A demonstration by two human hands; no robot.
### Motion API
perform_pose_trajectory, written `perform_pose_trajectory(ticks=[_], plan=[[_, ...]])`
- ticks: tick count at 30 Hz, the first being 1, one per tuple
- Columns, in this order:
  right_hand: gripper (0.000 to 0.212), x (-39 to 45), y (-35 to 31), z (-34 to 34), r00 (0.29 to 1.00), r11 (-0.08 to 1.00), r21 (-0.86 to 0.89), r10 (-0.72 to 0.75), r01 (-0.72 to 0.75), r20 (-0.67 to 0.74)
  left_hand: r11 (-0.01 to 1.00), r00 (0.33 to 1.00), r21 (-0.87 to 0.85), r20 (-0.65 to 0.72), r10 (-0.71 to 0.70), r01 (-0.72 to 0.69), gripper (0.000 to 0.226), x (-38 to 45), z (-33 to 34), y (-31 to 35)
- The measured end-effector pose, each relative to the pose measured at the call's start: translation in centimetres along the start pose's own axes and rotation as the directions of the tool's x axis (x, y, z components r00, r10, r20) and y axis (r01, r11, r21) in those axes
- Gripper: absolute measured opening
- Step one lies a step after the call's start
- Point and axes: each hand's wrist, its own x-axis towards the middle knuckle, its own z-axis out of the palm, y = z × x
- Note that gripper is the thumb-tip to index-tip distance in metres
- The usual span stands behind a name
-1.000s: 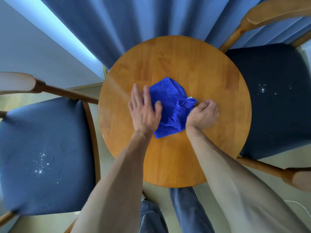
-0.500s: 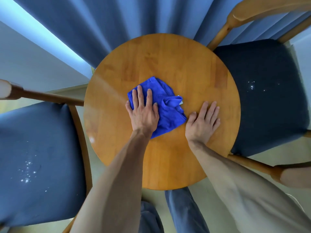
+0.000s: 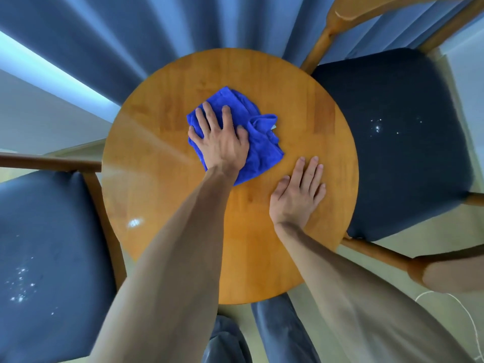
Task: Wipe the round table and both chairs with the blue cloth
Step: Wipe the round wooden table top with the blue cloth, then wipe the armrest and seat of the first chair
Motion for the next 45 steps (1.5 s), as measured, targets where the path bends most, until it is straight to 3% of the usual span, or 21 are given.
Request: perform_pose_trajectory(ticks=[4,6,11,15,20,22,25,27,30,32,34,37,40,43,45], plan=[[0.054,0.2,0.4,0.0,1.0,1.0,-0.019,0.0,0.0,-0.006,0.987,0.986,0.014,-0.036,0.163,-0.162,0.073,-2.2,0.1,-2.3],[0.053,0.1,0.1,-0.2,1.0,1.0,0.003,0.004,-0.004,-0.012,0.984,0.985,0.05,-0.029,0.17,-0.169,0.071,-2.9,-0.3,-3.3],[0.053,-0.2,-0.7,-0.1,1.0,1.0,-0.001,-0.012,0.012,-0.006,0.998,0.997,0.04,-0.058,0.043,-0.041,0.057,-5.0,-1.6,-3.9],[0.051,-2.1,-2.1,0.0,0.995,0.984,0.153,0.097,-0.093,-0.021,0.978,0.984,-0.108,0.014,-0.179,0.18,0.058,-8.4,-2.4,-5.5],[0.052,-10.0,-3.7,0.2,0.999,0.988,0.148,0.036,-0.037,0.012,0.781,0.914,-0.487,0.109,-0.39,0.391,0.057,-14.5,-3.3,-10.9],[0.05,-12.7,-5.3,0.3,0.999,0.98,0.199,0.023,-0.029,0.031,0.709,0.882,-0.548,0.128,-0.454,0.445,0.065,-16.5,-4.0,-13.4],[0.037,-16.5,-7.7,0.4,0.999,0.93,0.367,0.017,-0.027,0.029,0.666,0.854,-0.546,0.214,-0.474,0.508,0.068,-18.6,-5.0,-17.1],[0.036,-18.3,-8.8,0.4,0.999,0.869,0.495,0.018,0.001,-0.033,0.655,0.844,-0.538,0.267,-0.464,0.53,0.057,-19.6,-5.4,-19.4],[0.035,-20.5,-10.3,0.3,0.997,0.841,0.538,-0.027,0.062,-0.072,0.62,0.833,-0.557,0.33,-0.445,0.552,0.036,-21.5,-5.8,-22.1],[0.027,-22.0,-11.1,-0.2,0.999,0.854,0.519,-0.034,0.025,0.008,0.576,0.837,-0.612,0.336,-0.431,0.542,0.028,-23.1,-5.9,-23.1],[0.028,-23.3,-11.9,-0.7,0.982,0.838,0.531,0.027,-0.124,0.186,0.504,0.819,-0.654,0.364,-0.444,0.564,0.026,-24.6,-6.1,-24.2],[0.033,-25.1,-12.6,-1.9,0.871,0.84,0.419,0.118,-0.344,0.477,0.379,0.738,-0.638,0.527,-0.421,0.671,0.028,-26.4,-7.4,-26.4],[0.009,-27.4,-13.5,-4.1,0.707,0.817,0.361,0.08,-0.451,0.703,0.406,0.714,-0.588,0.586,-0.382,0.7,0.032,-28.4,-10.3,-29.4],[0.014,-30.3,-15.4,-6.4,0.604,0.765,0.369,0.032,-0.528,0.796,0.461,0.74,-0.581,0.557,-0.376,0.671,0.037,-29.9,-13.6,-32.3],[0.024,-32.1,-17.4,-7.7,0.575,0.712,0.409,-0.01,-0.57,0.818,0.45,0.758,-0.61,0.527,-0.383,0.652,0.037,-30.5,-15.9,-33.8]])
